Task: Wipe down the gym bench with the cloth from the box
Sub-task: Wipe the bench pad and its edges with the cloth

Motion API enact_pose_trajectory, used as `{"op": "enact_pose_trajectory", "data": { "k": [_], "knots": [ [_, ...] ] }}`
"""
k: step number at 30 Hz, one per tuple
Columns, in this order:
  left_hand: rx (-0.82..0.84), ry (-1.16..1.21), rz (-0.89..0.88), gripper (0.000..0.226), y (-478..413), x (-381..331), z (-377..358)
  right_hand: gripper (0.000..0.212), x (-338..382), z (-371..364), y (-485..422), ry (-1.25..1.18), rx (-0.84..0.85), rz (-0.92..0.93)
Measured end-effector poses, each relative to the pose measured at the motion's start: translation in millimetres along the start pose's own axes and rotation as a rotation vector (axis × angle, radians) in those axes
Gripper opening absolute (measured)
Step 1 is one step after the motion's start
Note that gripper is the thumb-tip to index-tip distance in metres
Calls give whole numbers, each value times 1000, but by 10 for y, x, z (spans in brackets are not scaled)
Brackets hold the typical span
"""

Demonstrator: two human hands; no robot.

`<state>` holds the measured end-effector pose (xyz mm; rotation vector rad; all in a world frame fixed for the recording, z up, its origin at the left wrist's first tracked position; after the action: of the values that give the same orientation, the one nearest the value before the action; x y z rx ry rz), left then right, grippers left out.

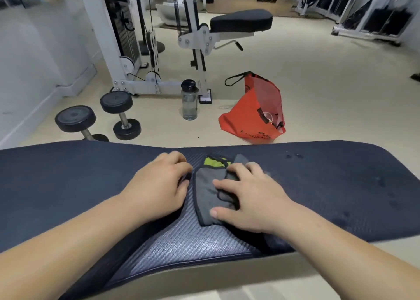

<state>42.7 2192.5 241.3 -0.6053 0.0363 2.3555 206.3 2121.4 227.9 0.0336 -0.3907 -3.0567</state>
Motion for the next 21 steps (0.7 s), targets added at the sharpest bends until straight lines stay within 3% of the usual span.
{"op": "enact_pose_trajectory", "data": {
  "k": [3, 7, 10, 12, 14, 17, 19, 21],
  "knots": [
    [123, -71, -7, 30, -415, -149, -159, 66, -287, 25, 15, -37, -2, -23],
    [261, -159, 33, 19, -913, -309, -427, 61, -1286, -47, 6, -100, 14, -352],
    [275, -177, 53, 24, -1140, -399, -583, 60, -1749, -118, 77, -156, -1, -518],
    [254, -204, 77, 25, -1193, -440, -677, 57, -1707, -127, 32, -116, -9, -466],
    [194, -244, 88, 26, -1198, -467, -715, 57, -1510, -111, -54, -103, -41, -300],
    [142, -266, 79, 27, -1186, -459, -712, 55, -1385, -137, -137, -226, -61, -92],
    [150, -247, 75, 30, -1186, -446, -700, 51, -1619, -128, -159, -276, -88, -196],
    [165, -237, 77, 31, -1183, -443, -697, 49, -1988, -124, -88, -258, -103, -474]
  ]
}}
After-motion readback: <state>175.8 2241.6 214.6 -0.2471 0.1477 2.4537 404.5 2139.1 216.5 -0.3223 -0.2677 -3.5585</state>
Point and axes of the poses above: each hand's wrist, its own y-axis away from the middle knuckle, its own z-axis out of the back of the hand, x = y × z, the point moved 8 cm from there along -y, towards the middle knuckle, and after that the axes turned 10 degrees about y, right-handed, at the moved point
